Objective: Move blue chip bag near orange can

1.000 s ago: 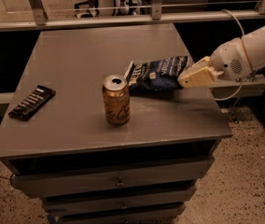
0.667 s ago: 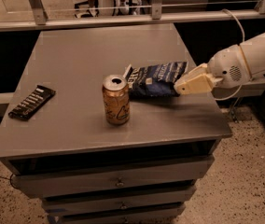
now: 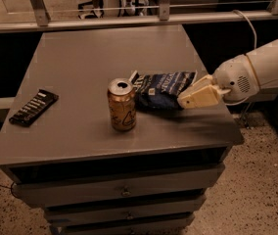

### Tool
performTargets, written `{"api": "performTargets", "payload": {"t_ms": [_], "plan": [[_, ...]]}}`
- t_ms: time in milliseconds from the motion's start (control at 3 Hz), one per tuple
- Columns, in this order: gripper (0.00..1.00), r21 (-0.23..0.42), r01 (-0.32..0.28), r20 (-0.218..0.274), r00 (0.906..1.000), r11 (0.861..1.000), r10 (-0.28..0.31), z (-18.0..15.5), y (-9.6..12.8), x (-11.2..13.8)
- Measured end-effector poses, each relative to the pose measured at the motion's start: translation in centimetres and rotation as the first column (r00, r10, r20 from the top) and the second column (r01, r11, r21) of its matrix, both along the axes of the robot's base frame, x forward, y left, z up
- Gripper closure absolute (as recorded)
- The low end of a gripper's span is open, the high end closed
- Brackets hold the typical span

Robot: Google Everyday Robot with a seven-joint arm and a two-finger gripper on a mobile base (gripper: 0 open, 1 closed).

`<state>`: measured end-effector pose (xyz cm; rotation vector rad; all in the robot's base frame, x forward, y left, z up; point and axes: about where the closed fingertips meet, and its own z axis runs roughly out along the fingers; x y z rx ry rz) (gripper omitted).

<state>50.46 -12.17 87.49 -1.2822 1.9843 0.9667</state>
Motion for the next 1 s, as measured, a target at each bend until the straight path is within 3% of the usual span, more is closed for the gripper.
{"api": "performTargets", "payload": {"t_ms": [333,667,1000], "plan": [[0.35,-0.004,-0.009,-0.01,0.9999,1.0,0.009,0.0,0.0,-0.5],[0.12,-0.045,0.037,0.005,0.9993,0.998,-0.037,0.3,-2.1,-0.3],[0.0,-0.1,0.114,0.05,0.9928,0.988,-0.109,1.3,-5.4,0.8]]}}
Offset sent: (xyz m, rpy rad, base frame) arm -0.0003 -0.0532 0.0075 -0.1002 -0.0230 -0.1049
